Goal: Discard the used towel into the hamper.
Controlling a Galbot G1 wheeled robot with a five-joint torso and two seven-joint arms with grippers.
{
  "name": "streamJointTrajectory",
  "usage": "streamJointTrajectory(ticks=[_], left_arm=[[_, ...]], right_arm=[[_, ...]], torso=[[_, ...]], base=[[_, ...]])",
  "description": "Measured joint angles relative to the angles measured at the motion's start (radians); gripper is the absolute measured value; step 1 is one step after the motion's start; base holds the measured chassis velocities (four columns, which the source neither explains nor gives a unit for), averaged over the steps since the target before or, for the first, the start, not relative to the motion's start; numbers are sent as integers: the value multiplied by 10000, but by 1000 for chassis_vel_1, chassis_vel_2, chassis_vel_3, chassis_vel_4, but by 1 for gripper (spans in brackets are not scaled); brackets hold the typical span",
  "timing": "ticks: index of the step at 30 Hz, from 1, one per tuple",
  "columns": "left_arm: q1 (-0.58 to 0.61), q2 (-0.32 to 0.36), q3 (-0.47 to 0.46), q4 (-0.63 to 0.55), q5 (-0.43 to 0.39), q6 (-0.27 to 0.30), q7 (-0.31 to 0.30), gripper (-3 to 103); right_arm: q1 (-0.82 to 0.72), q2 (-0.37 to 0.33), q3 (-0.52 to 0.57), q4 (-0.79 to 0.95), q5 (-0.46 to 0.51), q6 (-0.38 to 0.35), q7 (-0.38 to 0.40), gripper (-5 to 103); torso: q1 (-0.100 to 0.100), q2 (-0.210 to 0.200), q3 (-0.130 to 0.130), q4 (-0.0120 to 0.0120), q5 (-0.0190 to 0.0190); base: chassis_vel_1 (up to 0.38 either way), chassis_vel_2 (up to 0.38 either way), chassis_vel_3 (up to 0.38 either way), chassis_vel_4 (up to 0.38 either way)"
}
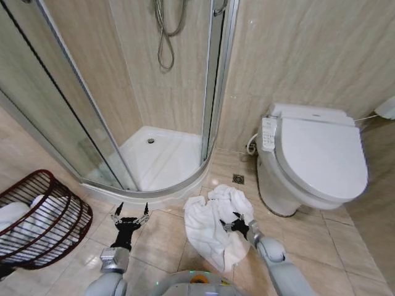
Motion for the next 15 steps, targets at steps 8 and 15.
streamJointTrajectory(ticks=[8, 15], left_arm=[[-132, -67, -6, 0, -2, 34, 15, 100], [-222, -101, -5, 32, -3, 57, 25, 100]], right_arm=[[613, 147, -121, -1020, -62, 254, -13, 100], [747, 260, -89, -1388, -158, 331, -59, 100]], torso=[[3, 3, 3, 0, 0], [4, 5, 5, 0, 0]], base=[[0, 0, 0, 0], [0, 0, 0, 0]])
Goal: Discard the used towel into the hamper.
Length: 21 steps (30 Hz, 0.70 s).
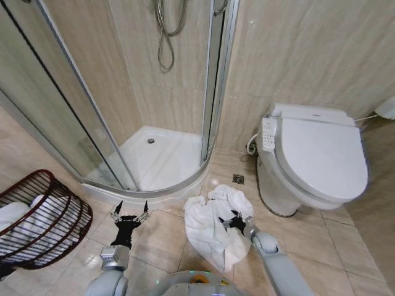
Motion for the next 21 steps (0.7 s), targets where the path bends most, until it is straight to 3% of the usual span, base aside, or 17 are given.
streamJointTrajectory(ticks=[1, 2, 5, 7, 9, 10, 12, 13, 15, 16, 18, 19, 21], left_arm=[[0, 0, 0, 0, 0, 0, 0, 100], [4, -3, -4, -12, 0, -4, 0, 100], [15, -2, -17, -35, -3, -14, 0, 100], [0, -9, -30, -36, -7, -23, -3, 100], [-10, -21, -31, -37, -8, -26, -7, 100], [-13, -33, -31, -37, -8, -30, -10, 100], [-13, -45, -31, -41, -8, -32, -13, 100], [-13, -58, -31, -44, -7, -34, -16, 100], [-14, -69, -29, -47, -7, -37, -20, 100], [-13, -77, -29, -54, -6, -38, -22, 100], [-12, -84, -28, -87, -5, -38, -23, 100], [-15, -88, -28, -104, -5, -39, -24, 100], [-21, -92, -22, -116, -5, -38, -24, 100]], right_arm=[[0, 0, 0, 0, 0, 0, 0, 100], [23, 13, 16, -53, -6, 7, -14, 89], [63, 26, 48, -129, -11, 38, -62, 89], [100, 46, 71, -191, 0, 54, -66, 72], [120, 62, 84, -233, 7, 72, -70, 72], [134, 72, 96, -271, 9, 88, -77, 61], [152, 90, 108, -322, 12, 119, -94, 61], [166, 113, 126, -366, 13, 148, -107, 50], [185, 147, 151, -430, 14, 177, -127, 50], [195, 169, 172, -472, 14, 198, -144, 39], [221, 209, 209, -542, 18, 238, -161, 39], [227, 225, 234, -560, 26, 248, -170, 27], [233, 237, 260, -569, 42, 263, -171, 27]], torso=[[0, 0, 0, 0, 0], [0, 0, 0, 0, 0], [0, 1, 1, -1, 0], [1, 2, 1, 0, -1], [1, 2, 1, 0, 0], [1, 2, 1, 0, 0], [1, 2, 2, -1, -1], [1, 3, 2, 0, 0], [1, 3, 2, 0, 0], [1, 3, 2, 0, 0], [1, 3, 2, 0, 1], [1, 3, 3, 0, 0], [2, 3, 2, 0, 0]], base=[[0, 0, 0, 0], [0, 0, 0, 0], [0, 0, 0, 0], [0, 0, 0, 0], [0, 0, 0, 0], [0, 0, 0, 0], [0, 0, 0, 0], [0, 0, 0, 0], [0, 0, 0, 0], [0, 0, 0, 0], [0, 0, 0, 0], [0, 0, 0, 0], [0, 0, 0, 0]])
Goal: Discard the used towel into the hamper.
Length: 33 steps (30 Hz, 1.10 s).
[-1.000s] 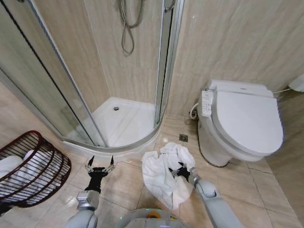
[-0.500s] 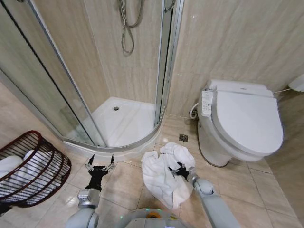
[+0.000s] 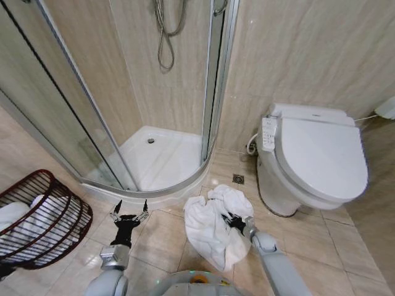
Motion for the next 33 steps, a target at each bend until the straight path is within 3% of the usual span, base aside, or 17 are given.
streamJointTrajectory(ticks=[1, 3, 4, 7, 16, 24, 31, 33], left_arm=[[-7, -5, 6, -5, 0, 0, 0, 100], [-14, -13, 17, -6, 0, 0, 0, 100], [-23, -26, 27, -7, 3, 0, 0, 100], [-34, -41, 51, -7, 10, -2, 0, 100], [-131, -54, 164, 30, 34, -43, 2, 100], [-218, -55, 247, 130, 32, -136, 11, 100], [-306, -124, 302, 348, -106, -635, 96, 100], [-357, -204, 336, 405, -250, -860, 151, 100]], right_arm=[[4, 4, 15, -5, 16, 12, 0, 17], [6, 7, 37, -12, 34, 28, 0, 17], [8, 11, 64, -22, 48, 47, 6, 8], [6, 15, 99, -28, 104, 147, 110, 8], [-392, -59, 151, 871, 493, 729, 1637, 6], [-1011, -220, 534, 3118, 417, 1080, 2714, 6], [-1656, -702, 969, 6590, 967, 145, 3897, 6], [-1926, -963, 1161, 8273, 1699, -588, 4423, 6]], torso=[[0, 0, 0, 0, 1], [0, 0, 0, 0, 1], [0, 0, 0, 0, 0], [0, 0, 1, 0, 1], [0, 1, 1, 0, 2], [0, 1, 1, 0, 1], [1, 1, 1, 0, -1], [1, 2, 1, 0, 0]], base=[[0, 0, 0, 0], [0, 0, 0, 0], [0, 0, 0, 0], [0, 0, 0, 0], [0, 0, 0, 0], [0, 0, 0, 0], [0, 0, 0, 0], [0, 0, 0, 0]])
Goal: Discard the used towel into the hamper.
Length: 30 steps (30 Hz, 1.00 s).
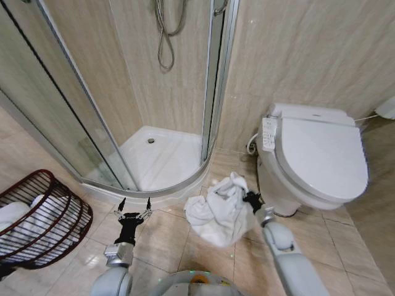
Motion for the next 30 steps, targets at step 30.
streamJointTrajectory(ticks=[30], left_arm=[[-60, -91, 12, -21, -634, -324, 432, 100]], right_arm=[[-1266, -631, 573, 4508, 724, -1936, 891, 6]], torso=[[0, 1, 0, -1, -1]], base=[[11, 11, 11, 10]])
